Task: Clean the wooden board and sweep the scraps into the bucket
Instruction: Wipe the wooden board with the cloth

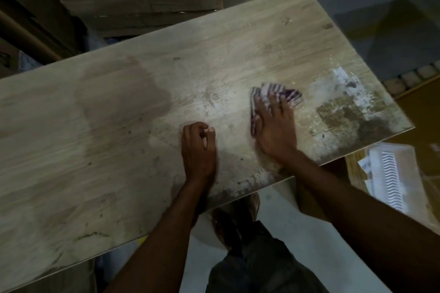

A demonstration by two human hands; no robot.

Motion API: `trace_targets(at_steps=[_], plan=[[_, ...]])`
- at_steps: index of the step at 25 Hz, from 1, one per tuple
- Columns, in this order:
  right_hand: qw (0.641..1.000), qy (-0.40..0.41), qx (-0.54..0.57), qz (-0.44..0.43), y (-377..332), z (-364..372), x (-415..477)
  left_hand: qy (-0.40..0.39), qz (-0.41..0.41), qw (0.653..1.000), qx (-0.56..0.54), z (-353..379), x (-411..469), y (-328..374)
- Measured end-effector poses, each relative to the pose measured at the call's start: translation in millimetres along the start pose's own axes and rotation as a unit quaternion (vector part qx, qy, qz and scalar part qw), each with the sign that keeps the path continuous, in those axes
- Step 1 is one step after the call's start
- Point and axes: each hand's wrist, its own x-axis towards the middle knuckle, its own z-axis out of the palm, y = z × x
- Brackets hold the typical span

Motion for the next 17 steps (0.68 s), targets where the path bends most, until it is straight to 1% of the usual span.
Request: trace_targets(at_steps=[1, 2, 3, 4, 5, 6, 7, 8, 9, 10, 11, 12, 13, 14, 15, 16, 17], plan=[[0.997, -0.032, -0.013, -0.066, -16.6, 7.2, -17.1, -0.003, 0.006, 1.000, 0.004, 0.3, 0.6, -0.8], [0.978, -0.059, -0.010, -0.201, -24.0, 16.6, -42.1, -0.008, 0.014, 1.000, 0.006, 0.4, 1.9, -2.2], [0.955, -0.082, -0.023, -0.284, -21.4, 13.3, -58.4, -0.016, 0.021, 1.000, 0.008, -0.3, 2.2, -2.9], [0.948, -0.095, -0.022, -0.303, -12.1, 7.0, -60.3, -0.023, 0.025, 0.999, 0.014, -0.9, 1.7, -3.1], [0.969, -0.082, -0.010, -0.232, 2.8, -0.5, -48.2, -0.029, 0.028, 0.999, 0.027, -1.6, 1.5, -2.7], [0.993, -0.041, 0.005, -0.113, 11.2, -5.0, -39.1, -0.034, 0.034, 0.998, 0.047, -1.6, 0.5, -2.7], [1.000, -0.013, 0.013, -0.026, 6.7, -7.8, -41.0, -0.038, 0.046, 0.996, 0.070, -0.6, -0.4, -3.2], [1.000, -0.002, 0.023, 0.001, -2.3, -4.9, -52.2, -0.039, 0.061, 0.993, 0.091, 0.7, -1.5, -4.5], [0.998, -0.036, 0.023, -0.054, -16.4, 4.8, -77.2, -0.038, 0.074, 0.991, 0.108, 2.1, -2.6, -6.0], [0.983, -0.056, 0.052, -0.166, -22.4, 11.2, -102.2, -0.036, 0.085, 0.989, 0.118, 3.3, -2.3, -7.0], [0.966, -0.076, 0.053, -0.240, -15.5, 5.5, -116.5, -0.037, 0.090, 0.988, 0.119, 3.6, -1.8, -8.1], [0.959, -0.086, 0.053, -0.265, -0.2, -1.7, -116.1, -0.040, 0.088, 0.989, 0.113, 3.4, -1.4, -8.7], [0.977, -0.064, 0.056, -0.196, 22.4, -8.8, -104.8, -0.043, 0.079, 0.990, 0.107, 2.8, -1.0, -9.4], [0.995, -0.022, 0.059, -0.072, 39.9, -15.5, -95.5, -0.045, 0.067, 0.992, 0.102, 2.3, -1.3, -8.9], [0.997, -0.001, 0.067, 0.040, 45.2, -23.4, -93.3, -0.044, 0.054, 0.993, 0.097, 2.9, -3.0, -6.6], [0.996, 0.007, 0.053, 0.065, 47.0, -21.4, -98.5, -0.040, 0.044, 0.994, 0.097, 4.9, -6.8, -2.3], [1.000, -0.020, 0.018, -0.010, 41.9, -14.9, -113.5, -0.034, 0.040, 0.992, 0.112, 8.8, -12.9, 2.1]])
